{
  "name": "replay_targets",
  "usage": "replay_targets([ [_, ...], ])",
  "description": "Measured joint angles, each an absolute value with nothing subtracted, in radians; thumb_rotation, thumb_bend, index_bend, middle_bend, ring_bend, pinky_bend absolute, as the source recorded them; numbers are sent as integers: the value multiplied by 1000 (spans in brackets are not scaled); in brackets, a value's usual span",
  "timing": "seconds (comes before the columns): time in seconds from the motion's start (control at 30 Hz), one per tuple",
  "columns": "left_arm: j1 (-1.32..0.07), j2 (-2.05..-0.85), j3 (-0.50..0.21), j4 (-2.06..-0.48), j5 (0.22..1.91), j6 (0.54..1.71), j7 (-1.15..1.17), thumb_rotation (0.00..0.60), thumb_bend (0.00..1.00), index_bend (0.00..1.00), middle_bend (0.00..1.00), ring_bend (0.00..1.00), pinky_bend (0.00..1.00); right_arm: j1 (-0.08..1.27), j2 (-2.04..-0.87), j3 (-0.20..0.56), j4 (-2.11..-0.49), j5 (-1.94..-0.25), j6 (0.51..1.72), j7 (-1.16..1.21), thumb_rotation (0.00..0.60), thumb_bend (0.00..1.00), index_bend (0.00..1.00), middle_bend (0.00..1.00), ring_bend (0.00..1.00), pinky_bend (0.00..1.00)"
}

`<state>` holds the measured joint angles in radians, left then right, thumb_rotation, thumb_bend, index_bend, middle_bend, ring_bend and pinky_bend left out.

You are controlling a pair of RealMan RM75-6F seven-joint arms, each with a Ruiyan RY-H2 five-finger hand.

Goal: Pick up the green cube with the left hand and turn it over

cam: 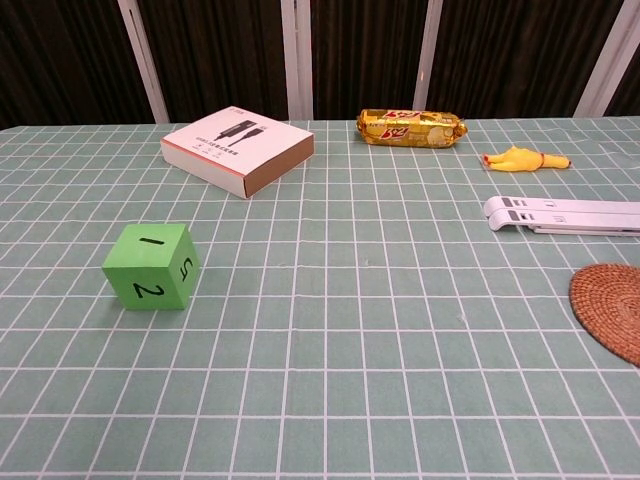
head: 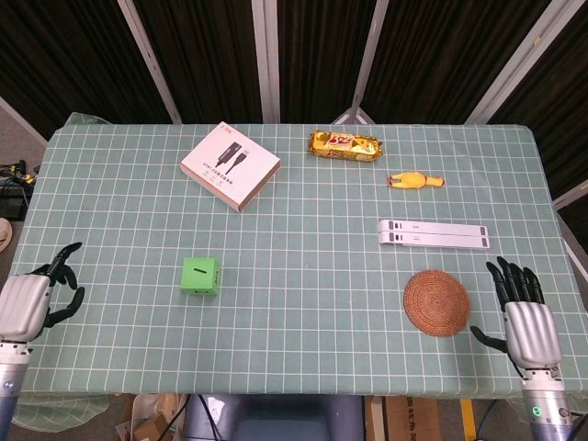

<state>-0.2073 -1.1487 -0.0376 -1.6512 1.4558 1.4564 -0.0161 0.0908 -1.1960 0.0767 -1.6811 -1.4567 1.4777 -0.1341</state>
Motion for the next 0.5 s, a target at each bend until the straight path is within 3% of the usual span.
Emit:
replay_targets([
  [0.07, -231, -1106, -40, -1695, 1429, 1379, -17, 600, 793, 183, 809, 701, 789, 92, -1197, 78, -1682, -1448, 1472, -139, 600, 73, 55, 0, 0, 0],
  [0.17, -275, -1039, -40, -1763, 1378, 1247, -2, 600, 845, 184, 839, 725, 801, 93, -1199, 79, -1687, -1447, 1470, -152, 600, 73, 55, 0, 0, 0],
  [0.33, -360, -957, -37, -1859, 1239, 1044, 125, 600, 857, 184, 842, 726, 801, 92, -1202, 79, -1694, -1439, 1466, -164, 600, 73, 55, 0, 0, 0],
  [0.5, -439, -957, -27, -1906, 1053, 977, 343, 600, 855, 180, 841, 726, 801, 93, -1201, 84, -1695, -1422, 1459, -165, 600, 73, 55, 0, 0, 0],
])
